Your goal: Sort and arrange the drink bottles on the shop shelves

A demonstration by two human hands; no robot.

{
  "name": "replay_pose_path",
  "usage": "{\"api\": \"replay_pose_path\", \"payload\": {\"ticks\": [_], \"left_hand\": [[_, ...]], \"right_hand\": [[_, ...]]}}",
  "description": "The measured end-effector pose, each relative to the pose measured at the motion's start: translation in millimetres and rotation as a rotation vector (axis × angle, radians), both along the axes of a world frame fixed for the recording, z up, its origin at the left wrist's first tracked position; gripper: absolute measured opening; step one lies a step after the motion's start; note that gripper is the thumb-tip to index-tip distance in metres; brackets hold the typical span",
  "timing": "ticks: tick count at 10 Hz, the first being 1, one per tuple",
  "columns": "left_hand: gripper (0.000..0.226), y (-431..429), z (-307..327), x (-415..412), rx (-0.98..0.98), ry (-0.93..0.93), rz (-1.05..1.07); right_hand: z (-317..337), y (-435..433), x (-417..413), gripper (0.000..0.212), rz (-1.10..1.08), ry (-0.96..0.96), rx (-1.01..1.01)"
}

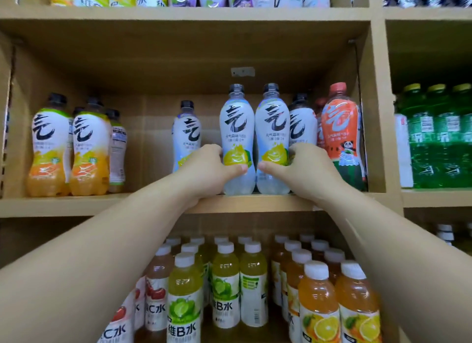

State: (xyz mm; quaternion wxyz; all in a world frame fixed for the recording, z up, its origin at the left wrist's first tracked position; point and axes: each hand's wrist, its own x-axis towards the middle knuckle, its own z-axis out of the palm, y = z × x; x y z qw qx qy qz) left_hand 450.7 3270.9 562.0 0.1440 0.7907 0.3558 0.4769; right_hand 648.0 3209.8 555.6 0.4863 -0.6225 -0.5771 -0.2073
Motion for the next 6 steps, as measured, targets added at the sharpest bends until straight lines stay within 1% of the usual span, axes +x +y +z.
{"api": "replay_pose_path", "payload": {"ticks": [2,3,4,5,6], "left_hand": [[0.040,8,-4,10,0.079,0.031,0.070],[0.046,6,-6,11,0.170,0.101,0.156],[0.048,0,-11,15,0.307,0.177,0.323],[0.049,-11,-18,17,0.373,0.143,0.394],[0.057,-20,-31,14,0.427,0.094,0.414]], "right_hand": [[-8,-6,10,0.044,0.067,-0.081,0.060],[-7,-6,13,0.051,0.023,-0.128,0.047],[-9,-7,13,0.055,-0.035,-0.135,0.050],[-15,-4,12,0.054,-0.012,-0.129,0.107],[-23,-9,15,0.064,-0.008,-0.161,0.179]]}}
